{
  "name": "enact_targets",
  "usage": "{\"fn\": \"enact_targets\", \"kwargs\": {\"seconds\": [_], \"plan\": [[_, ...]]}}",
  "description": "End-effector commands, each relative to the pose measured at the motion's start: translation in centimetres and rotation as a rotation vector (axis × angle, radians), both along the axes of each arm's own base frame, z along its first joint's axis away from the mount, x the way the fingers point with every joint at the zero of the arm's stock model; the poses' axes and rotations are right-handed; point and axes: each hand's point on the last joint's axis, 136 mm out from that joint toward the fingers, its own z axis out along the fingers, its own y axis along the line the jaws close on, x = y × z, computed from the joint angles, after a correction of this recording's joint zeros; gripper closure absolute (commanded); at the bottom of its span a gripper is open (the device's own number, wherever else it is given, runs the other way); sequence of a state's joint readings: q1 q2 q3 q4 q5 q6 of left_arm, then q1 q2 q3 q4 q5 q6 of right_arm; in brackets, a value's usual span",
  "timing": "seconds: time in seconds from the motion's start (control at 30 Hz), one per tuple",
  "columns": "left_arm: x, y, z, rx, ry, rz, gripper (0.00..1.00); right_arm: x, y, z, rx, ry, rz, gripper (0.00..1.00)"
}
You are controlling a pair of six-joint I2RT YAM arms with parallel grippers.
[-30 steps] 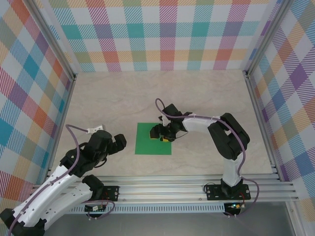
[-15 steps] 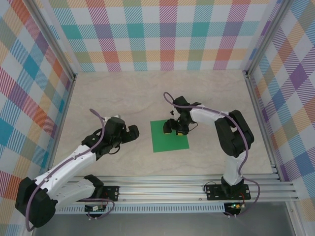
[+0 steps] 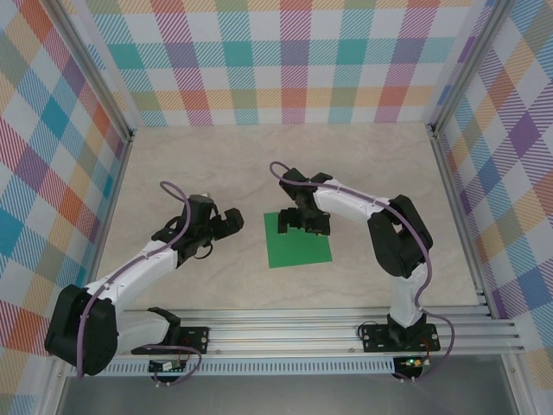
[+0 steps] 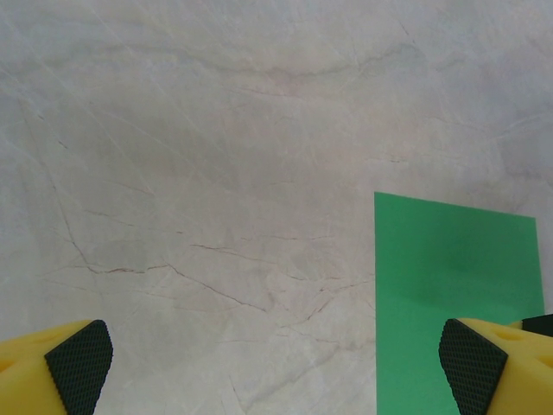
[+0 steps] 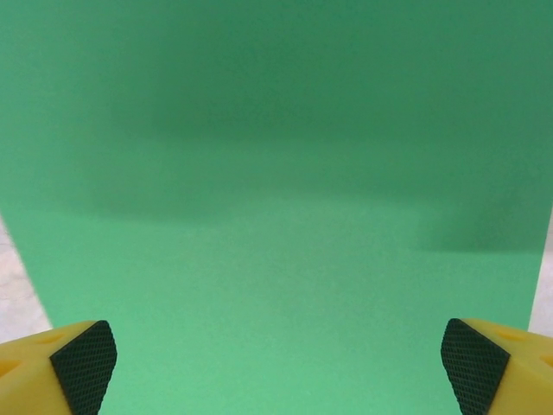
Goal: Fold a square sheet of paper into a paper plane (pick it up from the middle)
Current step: Fold the square sheet of paper in half at the center of the table.
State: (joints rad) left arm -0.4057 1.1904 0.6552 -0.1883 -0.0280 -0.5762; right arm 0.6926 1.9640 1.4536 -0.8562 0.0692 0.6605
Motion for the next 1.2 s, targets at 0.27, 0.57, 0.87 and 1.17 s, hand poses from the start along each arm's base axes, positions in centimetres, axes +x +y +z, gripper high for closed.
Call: {"fn": "enact_targets", "kwargs": {"seconds": [0.27,0.57,0.87,1.17], "plan": [[1.0,-1.4,-0.4,-0.108,0.030,-0.059,0.00,0.8,-1.6,4.1,-0.084,-0.149,-0.109,0.00],[0.8,1.5,2.3,-0.090,-0.142,0.081,0.00,1.3,0.5,3.0,-0.010,-0.090,-0.025,0.00],[-0.8,1.6,1.2,-0.086,-0.073,0.060,0.00,0.5,1.7,0.8,0.002,0.011,0.006,0.02],[-0.5,0.6,1.3,-0.098,-0.062,0.009,0.00,1.1,1.4,-1.0,-0.077,0.067,0.063,0.00]]}}
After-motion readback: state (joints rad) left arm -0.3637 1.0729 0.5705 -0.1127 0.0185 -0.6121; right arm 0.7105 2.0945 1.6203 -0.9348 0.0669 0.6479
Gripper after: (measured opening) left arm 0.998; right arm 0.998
